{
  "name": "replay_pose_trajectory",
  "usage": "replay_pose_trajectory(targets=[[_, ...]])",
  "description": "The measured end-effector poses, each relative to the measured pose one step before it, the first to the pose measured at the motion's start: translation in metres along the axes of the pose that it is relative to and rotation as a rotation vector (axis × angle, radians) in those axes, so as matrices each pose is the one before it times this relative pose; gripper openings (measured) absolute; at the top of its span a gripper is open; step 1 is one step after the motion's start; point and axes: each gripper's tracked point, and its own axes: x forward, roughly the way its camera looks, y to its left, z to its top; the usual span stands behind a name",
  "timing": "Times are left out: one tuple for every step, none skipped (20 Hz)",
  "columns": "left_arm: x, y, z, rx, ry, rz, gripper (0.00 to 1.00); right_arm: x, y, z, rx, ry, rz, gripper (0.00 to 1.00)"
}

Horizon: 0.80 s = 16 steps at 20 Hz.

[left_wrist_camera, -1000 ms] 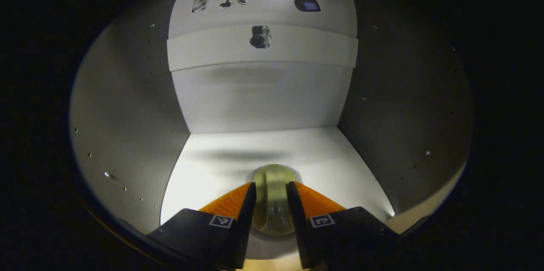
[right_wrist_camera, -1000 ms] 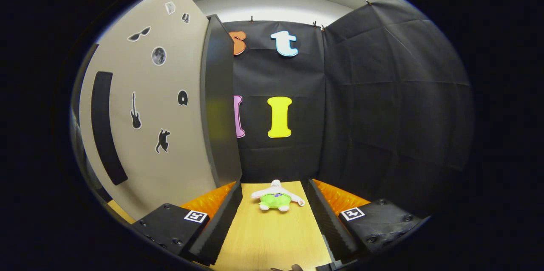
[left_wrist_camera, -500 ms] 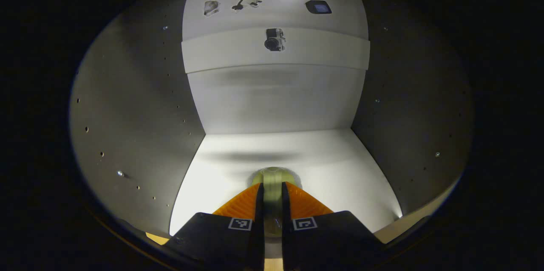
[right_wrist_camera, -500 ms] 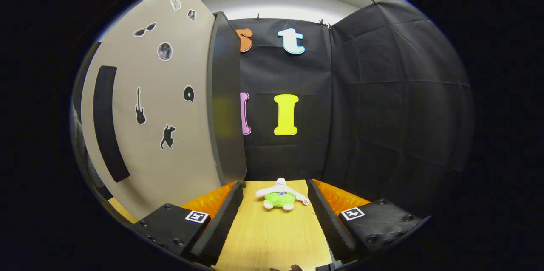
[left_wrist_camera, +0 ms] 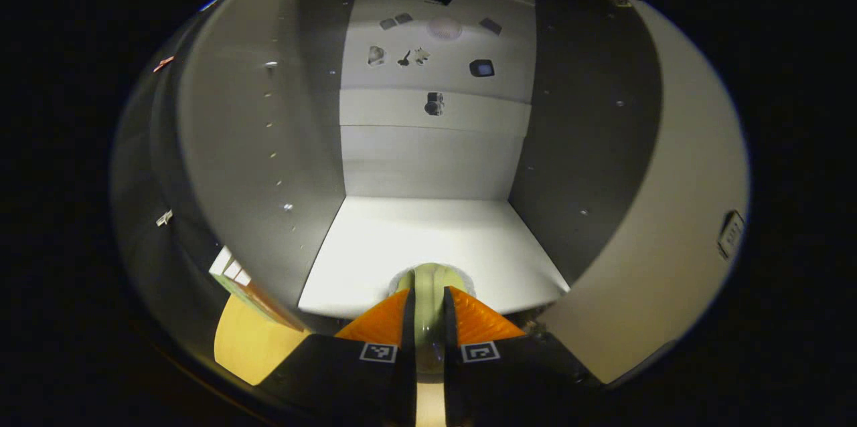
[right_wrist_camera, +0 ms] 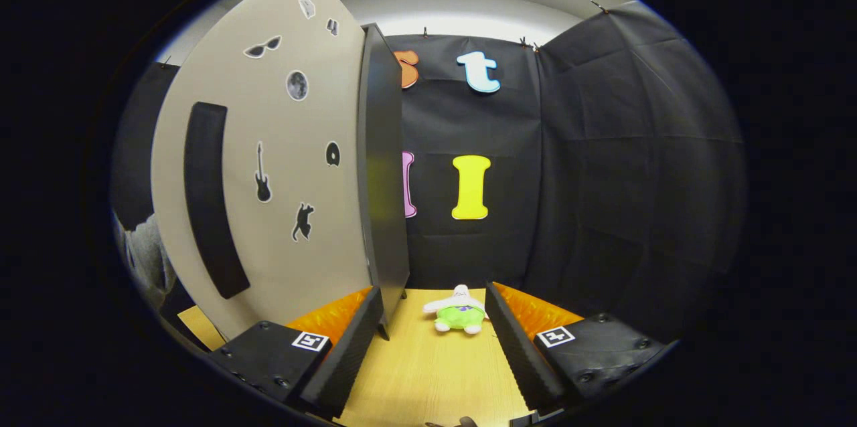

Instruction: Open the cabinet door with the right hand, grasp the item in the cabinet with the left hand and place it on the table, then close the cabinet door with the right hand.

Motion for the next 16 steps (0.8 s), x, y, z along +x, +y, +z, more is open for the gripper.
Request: replay_pose_trajectory(targets=[[-0.01718,-0.00039,-0.00904,-0.00028,-0.00477,-0.01139,0.20,-0.00085,-0.00019,0.00238,0.00061,-0.01167,-0.01369,0.96],[-0.01583,0.00107,-0.01018,-0.00020,-0.01254,-0.00214,0.20,-0.00102,-0.00028,0.00244,0.00181,-0.01178,-0.01526,0.97],[-0.01416,0.00221,-0.01026,0.01174,-0.01547,0.00660,0.20,-0.00182,0.00208,0.00178,0.00652,-0.01133,-0.00405,0.97],[-0.01335,0.00092,-0.01362,0.02119,-0.00550,0.00416,0.19,-0.00004,0.00330,0.00077,0.01716,-0.00154,-0.00440,0.97],[-0.01186,-0.00131,-0.01640,0.00877,0.00154,-0.00273,0.20,-0.00498,0.00467,-0.00080,0.01898,0.00076,-0.00349,0.97],[-0.01086,-0.00530,-0.01878,-0.00448,0.00723,-0.01942,0.20,-0.00253,0.00371,0.00167,0.01023,-0.00687,-0.00397,0.97],[-0.00866,-0.00612,-0.02028,-0.01358,0.01979,-0.02485,0.21,-0.00360,0.00104,0.00003,-0.00112,-0.00116,-0.00856,0.98],[-0.00626,-0.00401,-0.02151,-0.01823,0.02377,-0.01862,0.20,-0.00361,-0.00116,-0.00052,-0.01042,0.00095,-0.00963,0.97],[-0.00532,-0.00175,-0.02141,-0.00999,0.02440,-0.01907,0.20,-0.00415,-0.00137,0.00019,-0.01172,0.00100,-0.01191,0.97],[-0.00345,-0.00234,-0.01927,-0.00043,0.02474,-0.02437,0.20,-0.00465,-0.00101,0.00023,-0.00384,0.00373,-0.01695,0.97],[-0.00227,-0.00265,-0.01901,-0.00495,0.02039,-0.01578,0.20,-0.00448,0.00172,0.00024,0.00472,0.00063,-0.01325,1.00],[0.00124,-0.00172,-0.01705,-0.00217,0.00967,-0.01378,0.20,-0.00285,0.00267,0.00145,0.00456,-0.01087,-0.00390,0.98],[0.00155,0.00016,-0.01634,-0.00586,0.01036,-0.00273,0.20,0.00010,0.00060,0.00276,-0.00204,-0.01422,-0.00502,0.98],[0.00486,0.00162,-0.01631,-0.00723,0.01518,0.00899,0.19,0.00049,-0.00077,0.00045,-0.00439,-0.00331,-0.00801,0.97],[0.00697,0.00214,-0.01576,-0.00230,0.01928,0.00907,0.19,-0.00141,0.00070,-0.00112,-0.00099,0.00835,0.00062,0.97],[0.00833,0.00043,-0.01752,0.00114,0.01537,0.00330,0.20,-0.00574,0.00316,-0.00237,0.00149,0.00935,0.01115,0.98]])
